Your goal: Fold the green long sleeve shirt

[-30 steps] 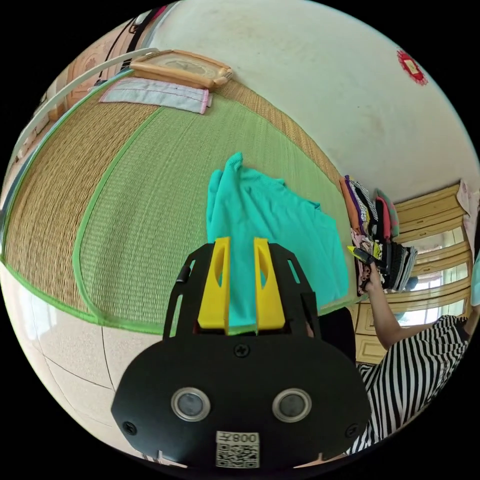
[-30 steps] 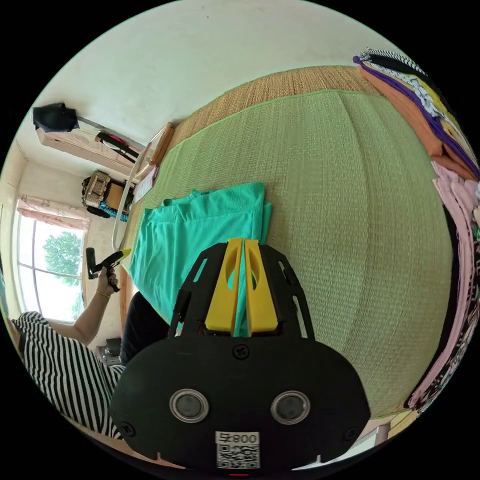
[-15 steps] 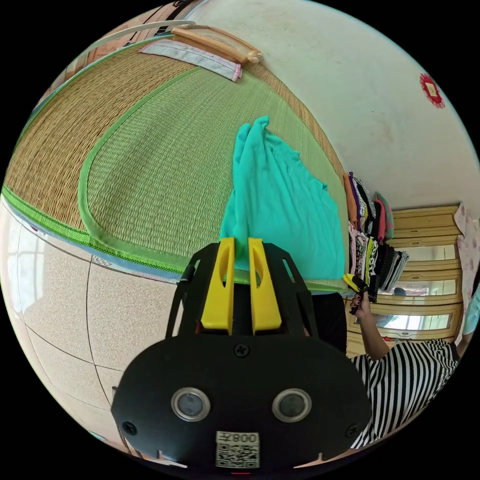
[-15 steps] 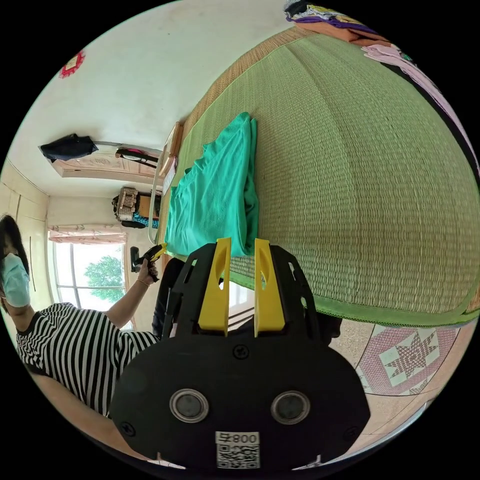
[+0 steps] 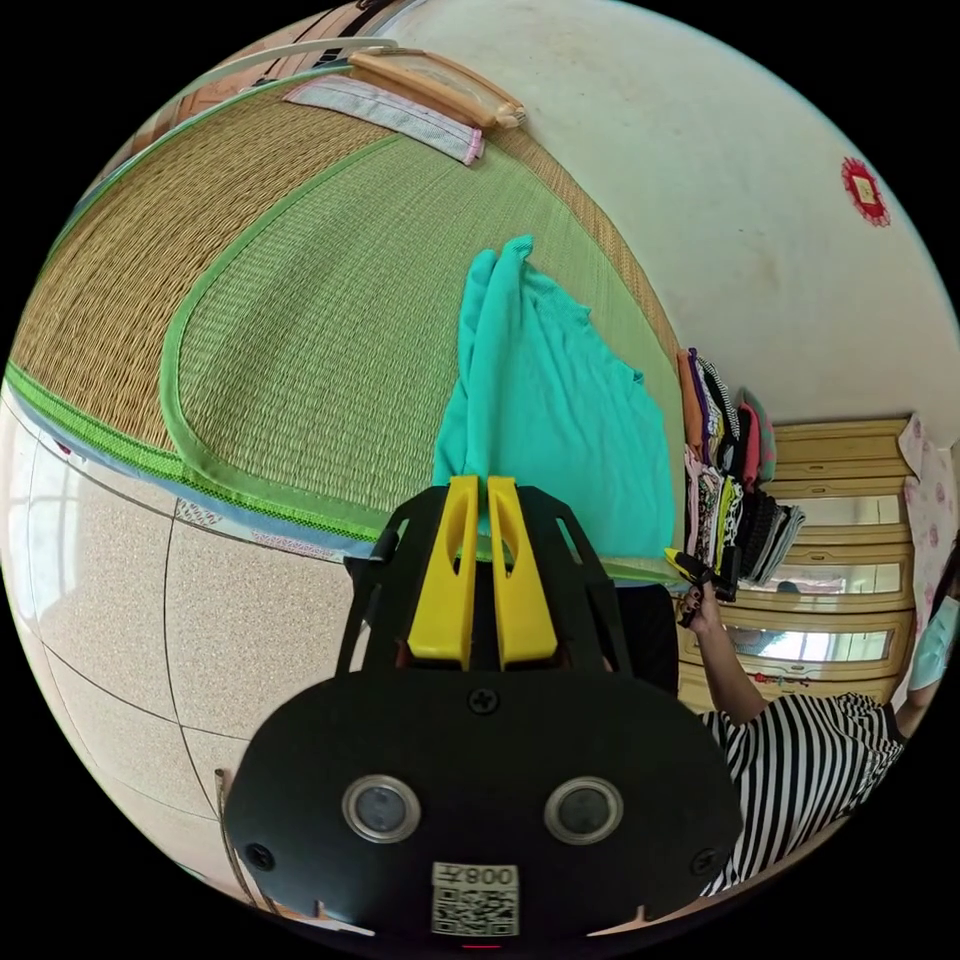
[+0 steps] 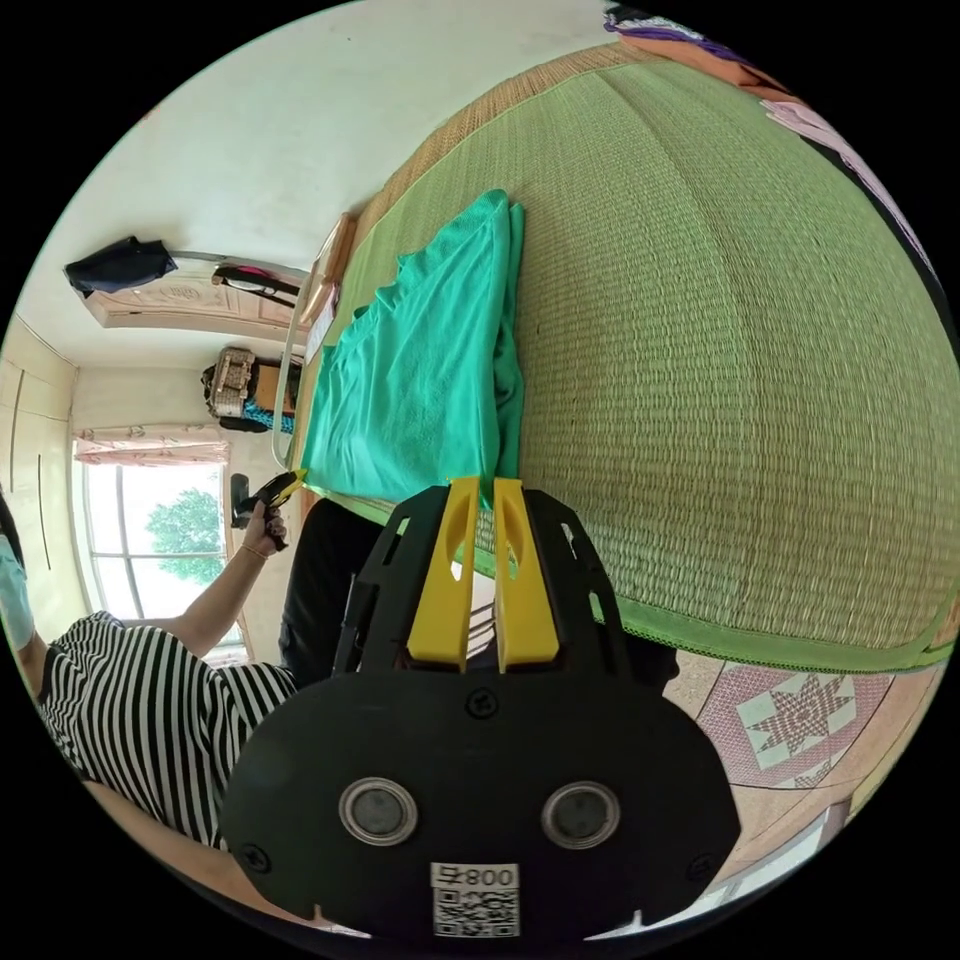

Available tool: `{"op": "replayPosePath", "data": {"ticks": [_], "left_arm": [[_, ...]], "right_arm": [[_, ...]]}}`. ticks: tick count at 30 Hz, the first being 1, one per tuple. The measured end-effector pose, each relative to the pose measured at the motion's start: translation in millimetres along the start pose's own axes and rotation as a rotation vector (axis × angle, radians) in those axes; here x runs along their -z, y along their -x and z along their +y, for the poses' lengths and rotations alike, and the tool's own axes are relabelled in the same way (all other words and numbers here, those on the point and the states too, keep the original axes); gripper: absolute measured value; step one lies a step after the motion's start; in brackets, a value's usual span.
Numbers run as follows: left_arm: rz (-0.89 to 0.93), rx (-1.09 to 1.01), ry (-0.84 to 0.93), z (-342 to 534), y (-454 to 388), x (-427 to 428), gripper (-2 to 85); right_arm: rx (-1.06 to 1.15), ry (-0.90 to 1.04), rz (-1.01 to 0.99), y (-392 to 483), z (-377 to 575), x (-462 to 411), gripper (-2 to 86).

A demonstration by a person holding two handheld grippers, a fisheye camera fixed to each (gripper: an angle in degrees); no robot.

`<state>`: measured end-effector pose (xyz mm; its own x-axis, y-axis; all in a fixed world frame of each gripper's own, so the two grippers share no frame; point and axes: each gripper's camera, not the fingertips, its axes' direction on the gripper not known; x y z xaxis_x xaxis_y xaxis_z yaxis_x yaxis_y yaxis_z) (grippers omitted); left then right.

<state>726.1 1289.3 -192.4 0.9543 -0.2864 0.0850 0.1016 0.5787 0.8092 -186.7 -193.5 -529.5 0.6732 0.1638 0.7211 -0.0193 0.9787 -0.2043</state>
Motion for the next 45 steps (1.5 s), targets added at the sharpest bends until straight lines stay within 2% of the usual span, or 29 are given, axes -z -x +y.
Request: {"op": "replayPosePath", "data": {"ticks": [11, 15, 25, 30, 34, 41, 45], "left_arm": [[0.085, 0.076, -0.011, 20, -22, 39, 1.0], [0.054, 0.071, 0.004, 26, -44, 46, 1.0], [0.036, 0.102, -0.001, 34, -137, 55, 0.9], [-0.046, 0.102, -0.06, 48, -205, 75, 0.7], [-0.029, -0.121, -0.095, 61, -320, 81, 1.0], [0.053, -0.676, 0.196, 87, -606, -45, 5.1], [0.055, -0.893, 0.289, 108, -740, -103, 7.3]], "right_arm": [[-0.028, 0.033, -0.081, -11, 43, 11, 0.4], [-0.037, 0.043, -0.107, -11, 62, 12, 0.4], [-0.048, 0.041, -0.122, -7, 89, 13, 0.4], [-0.051, 0.028, -0.14, -11, 97, 15, 0.4], [-0.048, 0.0, -0.173, -11, 104, 22, 0.4], [-0.019, -0.038, -0.218, -3, 111, 35, 0.4], [-0.005, -0.055, -0.251, -2, 112, 41, 0.5]]}}
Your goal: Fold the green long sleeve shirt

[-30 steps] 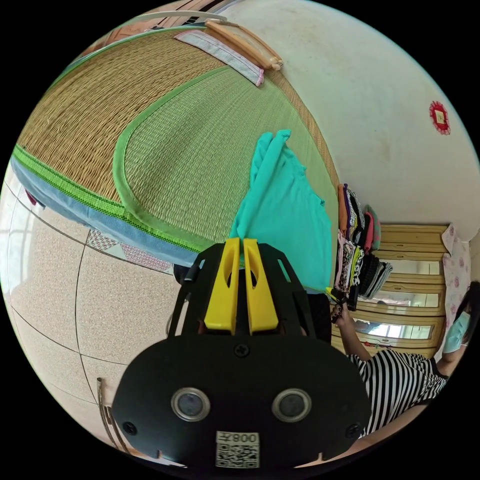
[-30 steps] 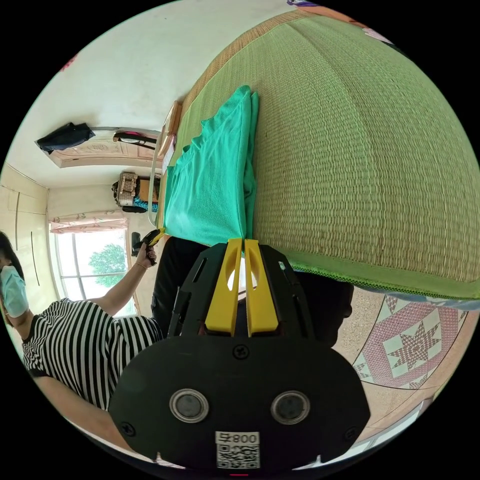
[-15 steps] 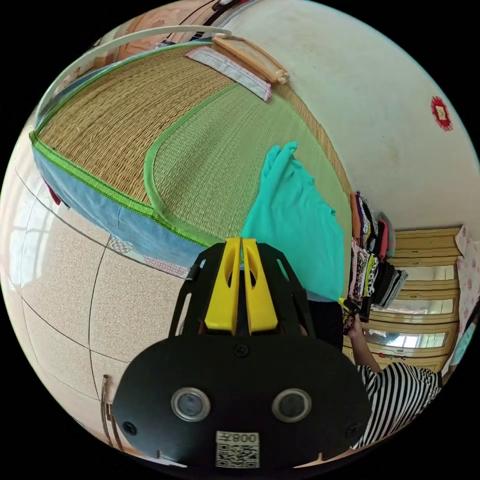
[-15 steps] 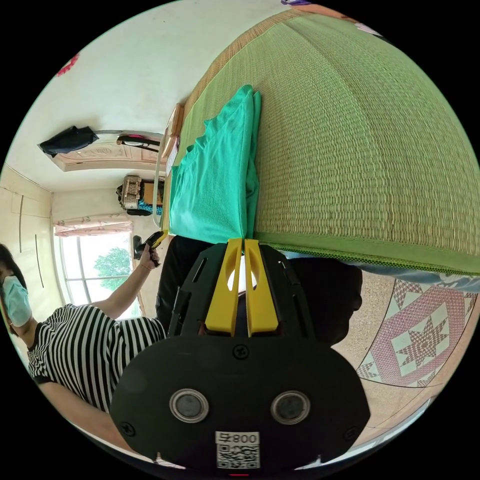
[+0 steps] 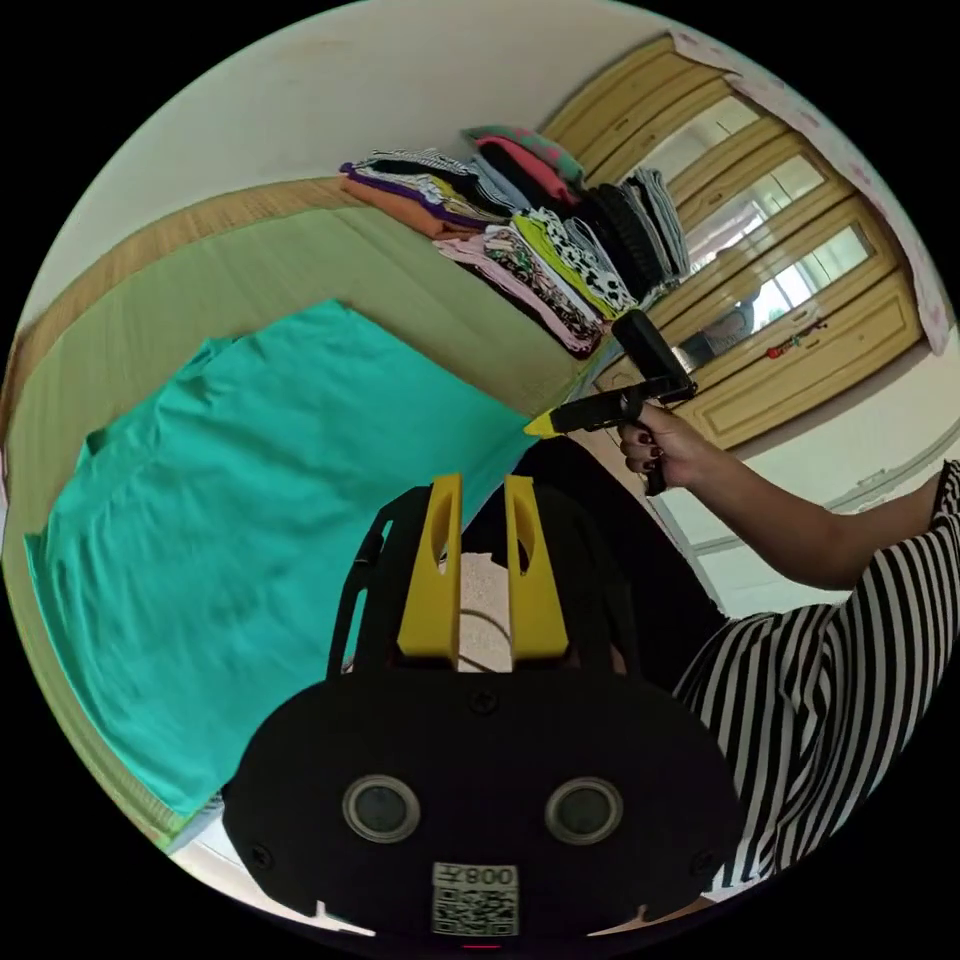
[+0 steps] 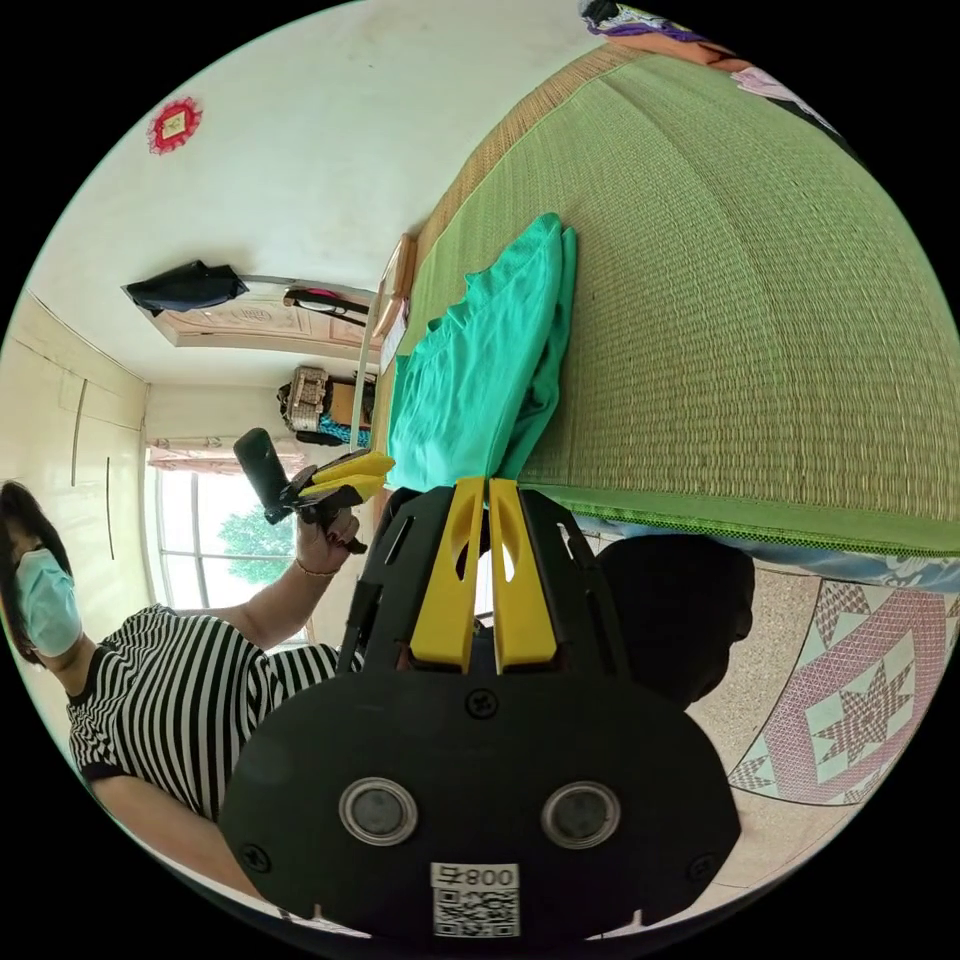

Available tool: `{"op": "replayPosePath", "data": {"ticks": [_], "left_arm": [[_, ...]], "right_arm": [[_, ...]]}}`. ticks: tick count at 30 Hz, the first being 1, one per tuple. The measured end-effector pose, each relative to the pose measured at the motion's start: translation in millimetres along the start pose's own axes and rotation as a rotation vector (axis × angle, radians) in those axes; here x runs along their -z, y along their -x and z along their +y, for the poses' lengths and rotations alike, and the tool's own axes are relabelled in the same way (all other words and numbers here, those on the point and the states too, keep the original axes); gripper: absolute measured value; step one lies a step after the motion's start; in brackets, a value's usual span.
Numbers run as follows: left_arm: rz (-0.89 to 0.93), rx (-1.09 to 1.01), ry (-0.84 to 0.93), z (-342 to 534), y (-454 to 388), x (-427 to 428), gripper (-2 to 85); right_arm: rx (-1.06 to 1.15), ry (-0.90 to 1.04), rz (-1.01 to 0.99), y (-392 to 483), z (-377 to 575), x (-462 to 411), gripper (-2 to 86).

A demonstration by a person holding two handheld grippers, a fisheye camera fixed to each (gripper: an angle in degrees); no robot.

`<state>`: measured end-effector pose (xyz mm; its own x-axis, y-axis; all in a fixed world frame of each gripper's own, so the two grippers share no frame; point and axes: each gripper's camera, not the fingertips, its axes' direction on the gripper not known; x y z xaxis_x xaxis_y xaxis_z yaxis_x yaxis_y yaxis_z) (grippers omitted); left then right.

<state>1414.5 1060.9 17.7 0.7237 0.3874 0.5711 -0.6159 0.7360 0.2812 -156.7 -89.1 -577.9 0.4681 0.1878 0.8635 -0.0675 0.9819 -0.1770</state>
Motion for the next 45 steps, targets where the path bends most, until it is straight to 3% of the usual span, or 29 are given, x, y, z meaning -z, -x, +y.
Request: {"op": "replayPosePath", "data": {"ticks": [5, 14, 21, 28, 45], "left_arm": [[-0.158, -0.275, 0.147, -105, -122, -54, 8.9], [-0.385, -0.374, 0.274, -206, -236, -115, 5.4], [-0.361, -0.314, 0.248, -257, -273, -115, 1.6], [-0.279, -0.211, 0.199, -300, -287, -106, 1.0], [-0.204, -0.184, 0.216, -364, -301, -123, 1.0]], "right_arm": [[0.018, -0.004, -0.037, -2, -2, 1, 0.5], [0.041, 0.032, -0.007, -7, -9, -4, 0.5], [0.056, 0.026, -0.087, -25, -19, -6, 0.8], [-0.014, -0.1, -0.134, -73, -50, 13, 4.2], [-0.107, -0.045, 0.033, -123, -238, -60, 9.4]]}}
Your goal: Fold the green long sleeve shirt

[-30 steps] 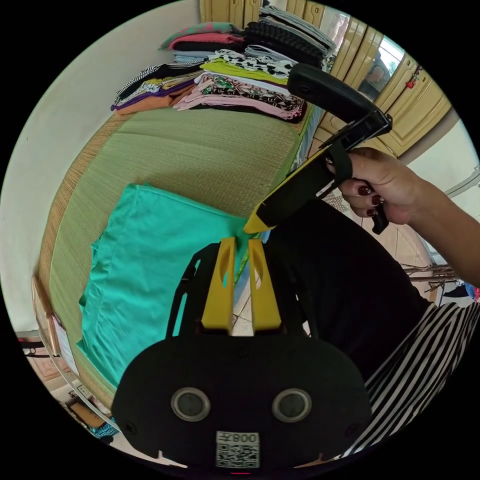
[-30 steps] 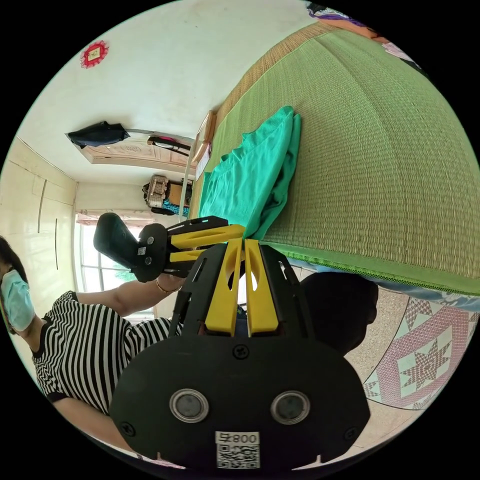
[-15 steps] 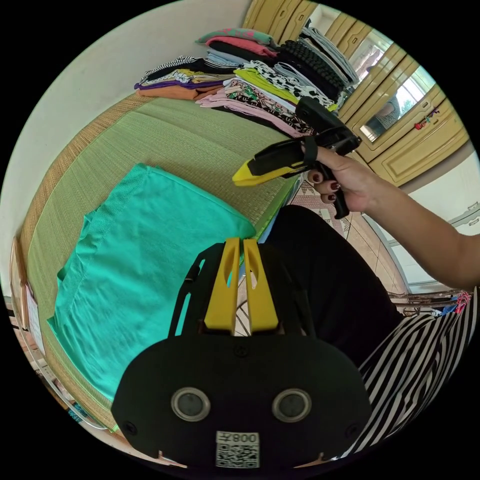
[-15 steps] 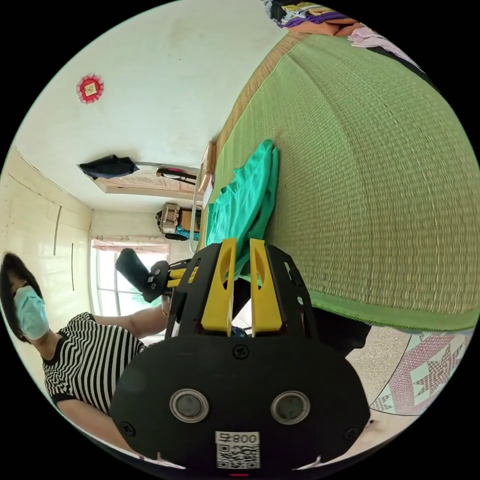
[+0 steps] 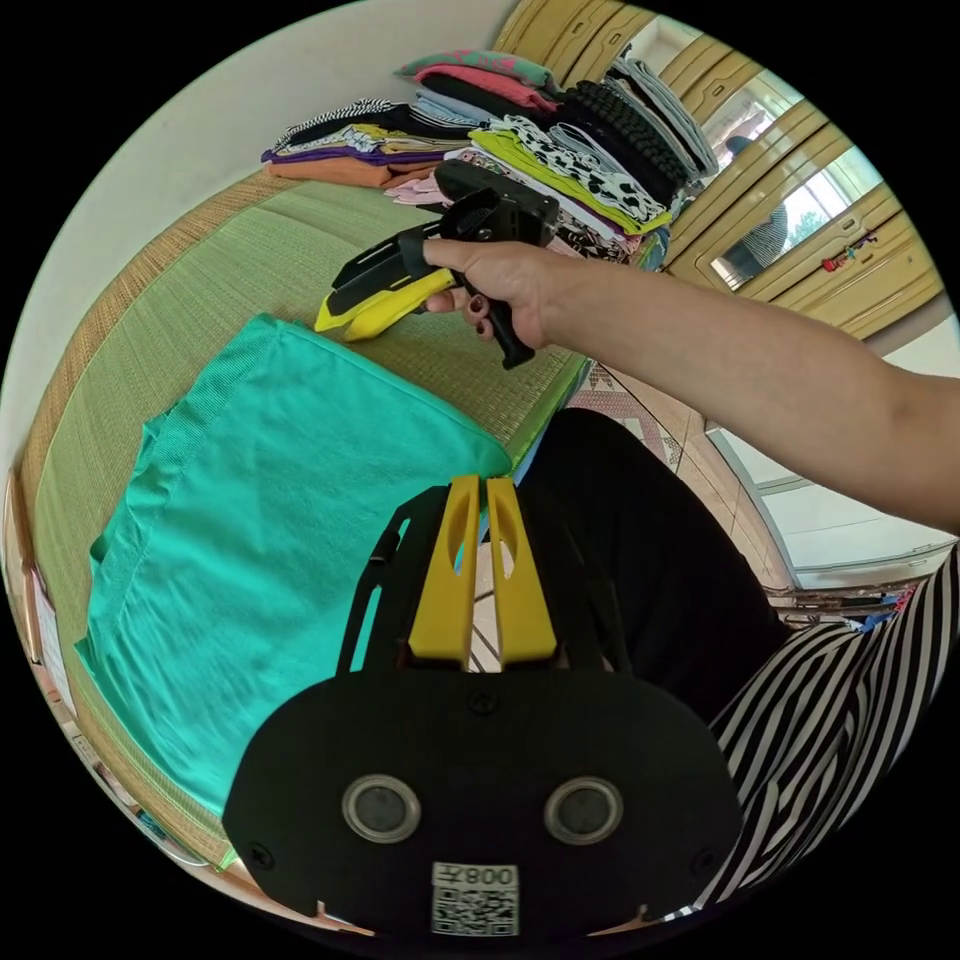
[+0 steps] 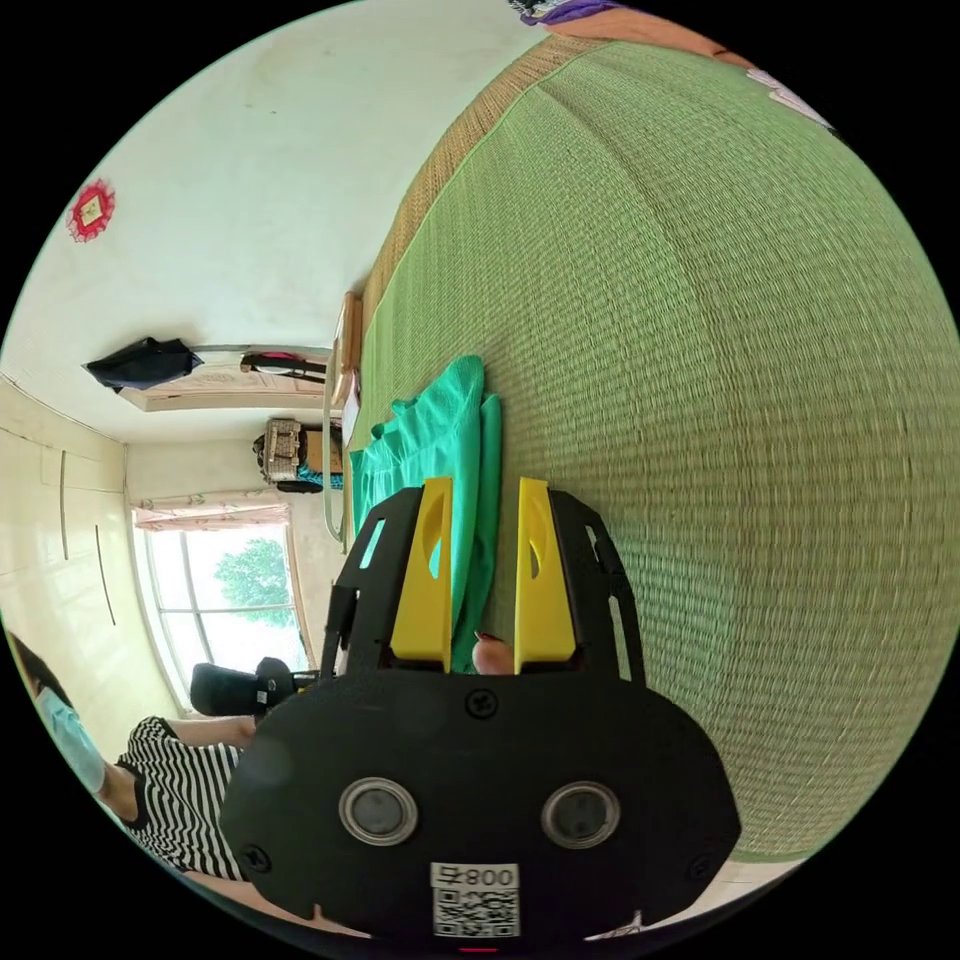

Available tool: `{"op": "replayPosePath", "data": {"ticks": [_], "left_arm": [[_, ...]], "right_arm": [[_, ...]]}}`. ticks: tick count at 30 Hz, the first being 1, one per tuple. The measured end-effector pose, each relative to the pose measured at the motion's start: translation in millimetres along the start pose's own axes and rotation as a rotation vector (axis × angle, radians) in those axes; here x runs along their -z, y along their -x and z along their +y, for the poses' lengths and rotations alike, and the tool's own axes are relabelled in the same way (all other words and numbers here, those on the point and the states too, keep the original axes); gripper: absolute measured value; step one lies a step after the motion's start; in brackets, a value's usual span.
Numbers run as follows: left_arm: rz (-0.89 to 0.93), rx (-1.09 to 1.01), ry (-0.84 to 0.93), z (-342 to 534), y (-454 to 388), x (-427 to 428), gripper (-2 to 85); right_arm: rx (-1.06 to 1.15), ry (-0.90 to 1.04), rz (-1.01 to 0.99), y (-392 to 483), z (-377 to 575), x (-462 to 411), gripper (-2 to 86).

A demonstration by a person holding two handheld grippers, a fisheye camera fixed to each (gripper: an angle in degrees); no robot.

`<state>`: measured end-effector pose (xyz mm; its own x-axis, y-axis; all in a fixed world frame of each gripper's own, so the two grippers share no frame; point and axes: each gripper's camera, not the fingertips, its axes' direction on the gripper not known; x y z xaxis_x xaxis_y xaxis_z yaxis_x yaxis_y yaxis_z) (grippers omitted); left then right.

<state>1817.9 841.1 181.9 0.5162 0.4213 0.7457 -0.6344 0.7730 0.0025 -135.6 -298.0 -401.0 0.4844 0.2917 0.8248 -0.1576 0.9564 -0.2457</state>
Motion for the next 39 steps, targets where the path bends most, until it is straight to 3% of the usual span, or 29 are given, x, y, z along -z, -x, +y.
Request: {"op": "replayPosePath", "data": {"ticks": [21, 30, 39], "left_arm": [[0.072, 0.015, 0.004, 46, 57, -33, 0.9], [0.117, 0.013, -0.052, 115, 91, -40, 1.0], [0.178, 0.065, -0.172, 236, 152, -29, 0.9]], "right_arm": [[0.034, 0.024, 0.003, 14, -87, -65, 3.0], [0.056, -0.019, 0.048, 42, -88, -55, 2.3], [0.064, -0.086, -0.021, 96, -87, -66, 2.3]]}}
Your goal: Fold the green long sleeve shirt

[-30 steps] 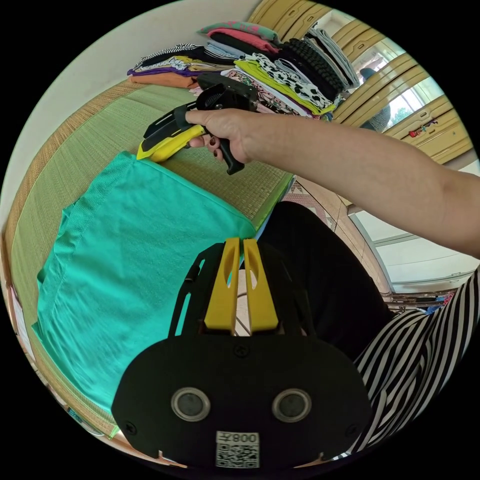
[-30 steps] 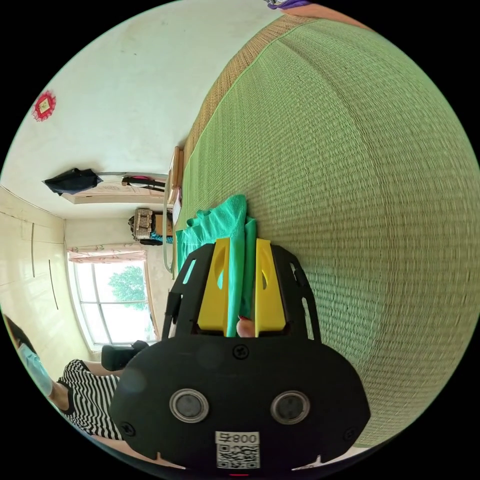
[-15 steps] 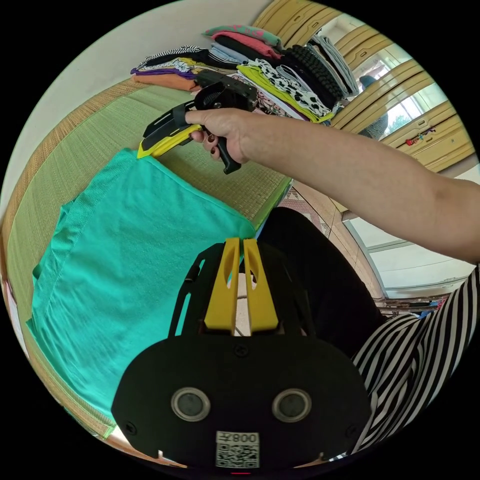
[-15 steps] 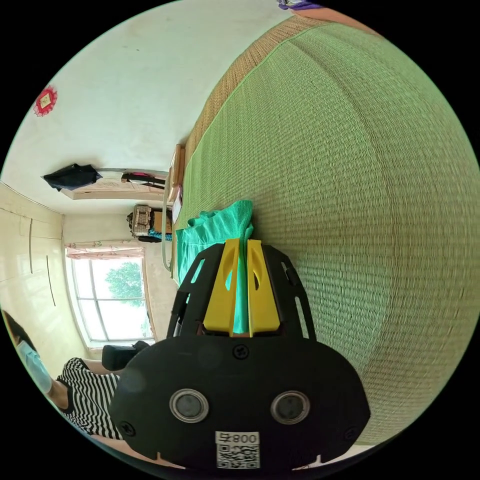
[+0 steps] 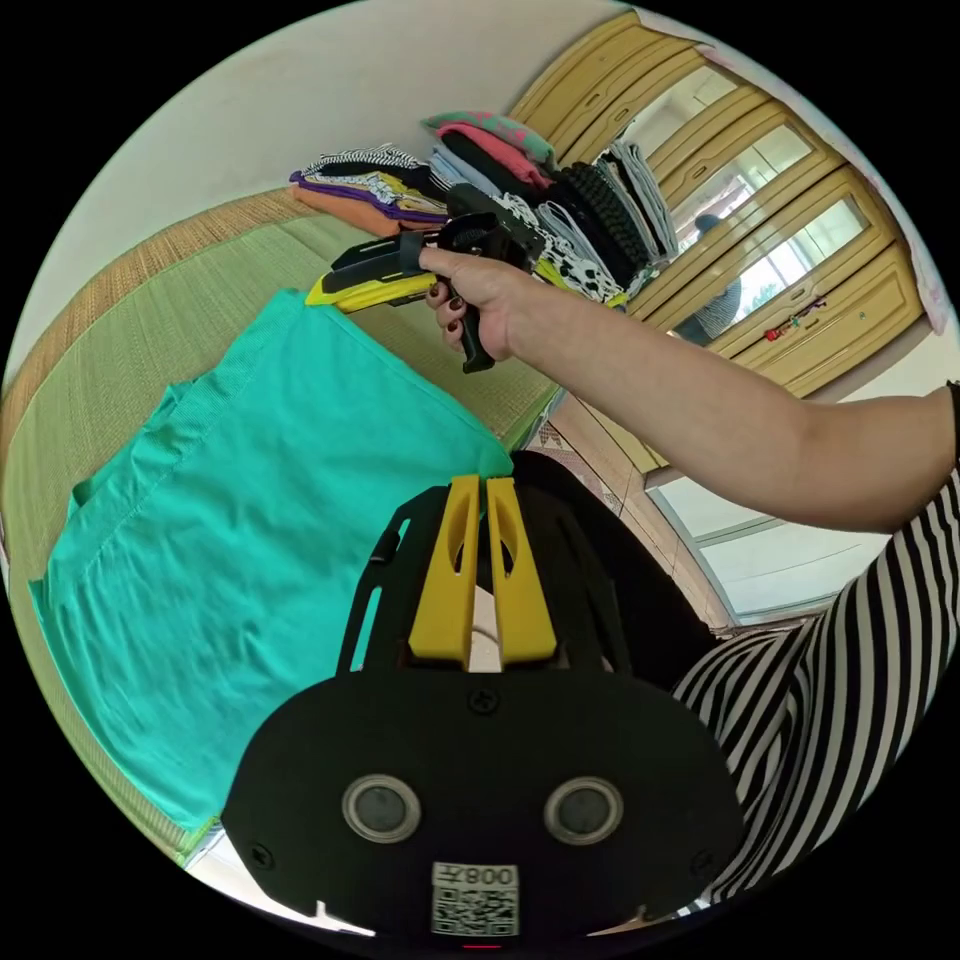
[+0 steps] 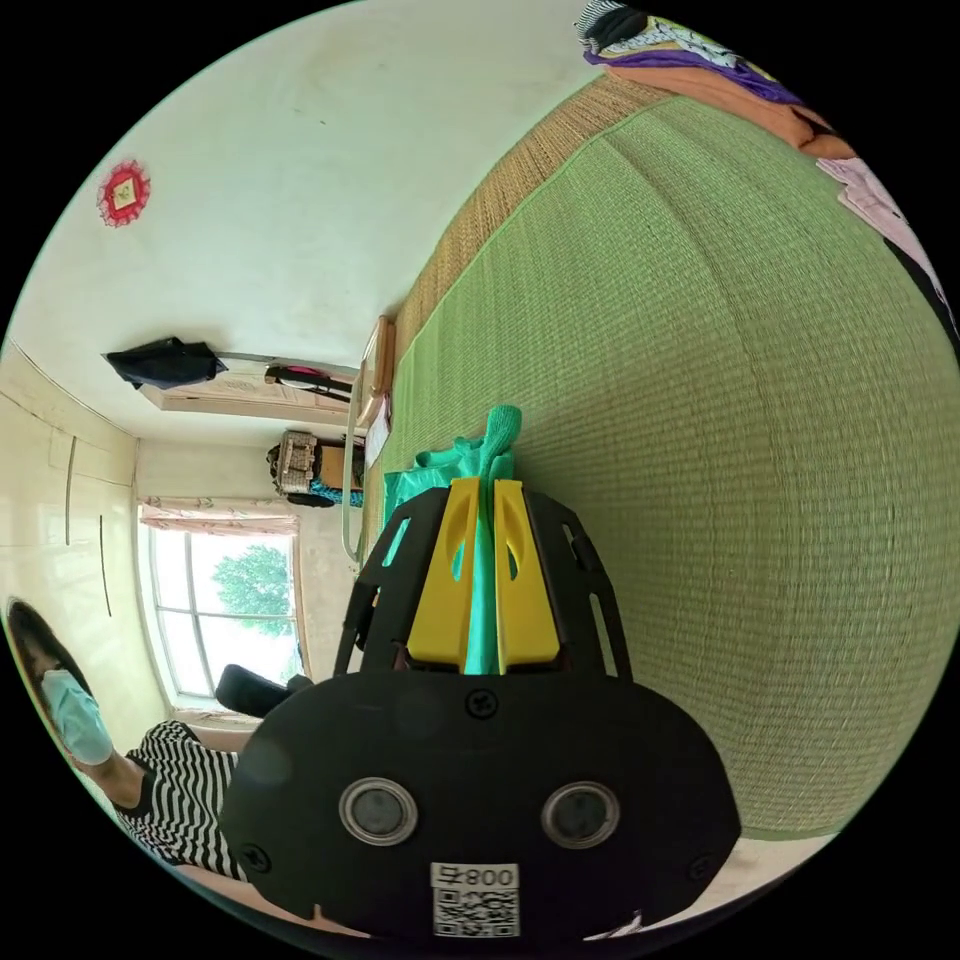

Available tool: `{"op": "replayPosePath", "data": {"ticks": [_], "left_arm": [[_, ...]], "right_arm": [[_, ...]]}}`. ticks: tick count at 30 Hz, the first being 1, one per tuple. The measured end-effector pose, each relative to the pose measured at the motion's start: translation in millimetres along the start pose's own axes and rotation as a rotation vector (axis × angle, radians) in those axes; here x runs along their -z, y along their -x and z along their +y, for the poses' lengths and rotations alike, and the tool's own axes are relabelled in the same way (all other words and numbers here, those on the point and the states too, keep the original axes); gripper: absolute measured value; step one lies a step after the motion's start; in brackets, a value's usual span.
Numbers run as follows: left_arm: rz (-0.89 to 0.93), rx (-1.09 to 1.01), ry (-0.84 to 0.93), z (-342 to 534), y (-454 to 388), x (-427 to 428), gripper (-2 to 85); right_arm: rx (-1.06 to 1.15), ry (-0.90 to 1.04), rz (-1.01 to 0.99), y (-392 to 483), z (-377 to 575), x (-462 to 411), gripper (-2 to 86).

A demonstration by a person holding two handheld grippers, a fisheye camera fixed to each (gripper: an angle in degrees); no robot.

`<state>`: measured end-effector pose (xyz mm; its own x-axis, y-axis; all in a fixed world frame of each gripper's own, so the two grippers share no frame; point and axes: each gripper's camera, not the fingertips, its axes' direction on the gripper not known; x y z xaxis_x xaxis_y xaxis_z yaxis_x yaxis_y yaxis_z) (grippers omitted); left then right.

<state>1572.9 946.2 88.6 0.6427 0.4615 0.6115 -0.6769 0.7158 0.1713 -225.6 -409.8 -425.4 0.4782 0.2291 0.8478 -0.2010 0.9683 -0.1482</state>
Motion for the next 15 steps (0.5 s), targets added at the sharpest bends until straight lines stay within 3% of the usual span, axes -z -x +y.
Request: {"op": "replayPosePath", "data": {"ticks": [15], "left_arm": [[0.109, 0.327, -0.4, 334, 178, 125, 0.9]], "right_arm": [[0.185, -0.015, -0.117, 201, -19, -123, 2.3]]}}
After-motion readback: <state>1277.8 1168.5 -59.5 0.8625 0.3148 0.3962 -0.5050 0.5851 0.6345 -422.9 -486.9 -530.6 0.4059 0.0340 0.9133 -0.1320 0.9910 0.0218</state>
